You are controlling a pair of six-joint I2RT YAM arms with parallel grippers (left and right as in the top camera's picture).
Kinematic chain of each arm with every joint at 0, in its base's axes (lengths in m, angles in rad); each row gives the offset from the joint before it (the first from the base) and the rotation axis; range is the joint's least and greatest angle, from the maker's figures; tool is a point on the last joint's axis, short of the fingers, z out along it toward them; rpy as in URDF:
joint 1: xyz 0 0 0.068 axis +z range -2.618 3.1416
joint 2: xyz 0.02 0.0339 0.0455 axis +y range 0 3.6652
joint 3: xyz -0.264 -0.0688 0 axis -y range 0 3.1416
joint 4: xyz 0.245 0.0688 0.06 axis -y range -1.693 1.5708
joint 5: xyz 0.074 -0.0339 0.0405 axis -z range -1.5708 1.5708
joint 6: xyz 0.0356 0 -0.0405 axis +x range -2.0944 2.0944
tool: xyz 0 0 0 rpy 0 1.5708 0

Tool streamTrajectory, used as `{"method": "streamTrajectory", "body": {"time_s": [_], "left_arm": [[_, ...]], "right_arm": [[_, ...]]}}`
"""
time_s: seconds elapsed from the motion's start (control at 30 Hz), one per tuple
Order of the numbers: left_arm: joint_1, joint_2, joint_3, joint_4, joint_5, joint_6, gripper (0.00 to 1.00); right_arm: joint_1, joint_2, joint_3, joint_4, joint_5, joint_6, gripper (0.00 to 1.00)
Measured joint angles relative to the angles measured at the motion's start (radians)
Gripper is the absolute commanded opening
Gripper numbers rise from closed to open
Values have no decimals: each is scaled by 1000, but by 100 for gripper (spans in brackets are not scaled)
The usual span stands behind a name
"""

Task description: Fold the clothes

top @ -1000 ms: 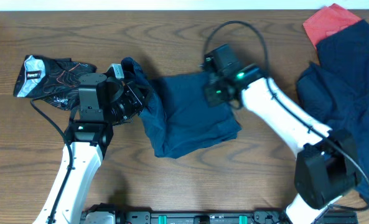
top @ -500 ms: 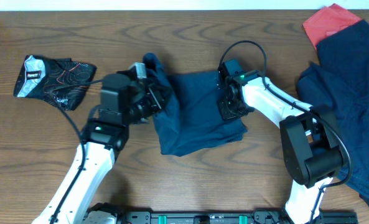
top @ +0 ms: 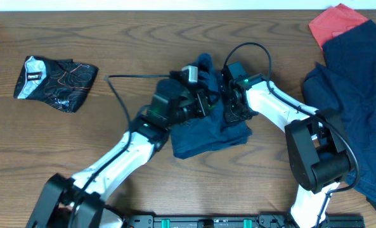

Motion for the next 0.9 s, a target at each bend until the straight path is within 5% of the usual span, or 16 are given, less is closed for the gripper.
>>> {"method": "streamTrajectory", "body": {"time_s": [0.13,0.6,0.9], "left_arm": [[-17,25,0,5,-1,-27,47],[134,24,2,-68,50,82,47],[201,40,2,-156,-155,255,47]], "right_arm": [[0,0,0,-2,0,1,2],[-161,-134,100,-253,97,66,10],[-173,-395,187,-236,-73,6,6]]}}
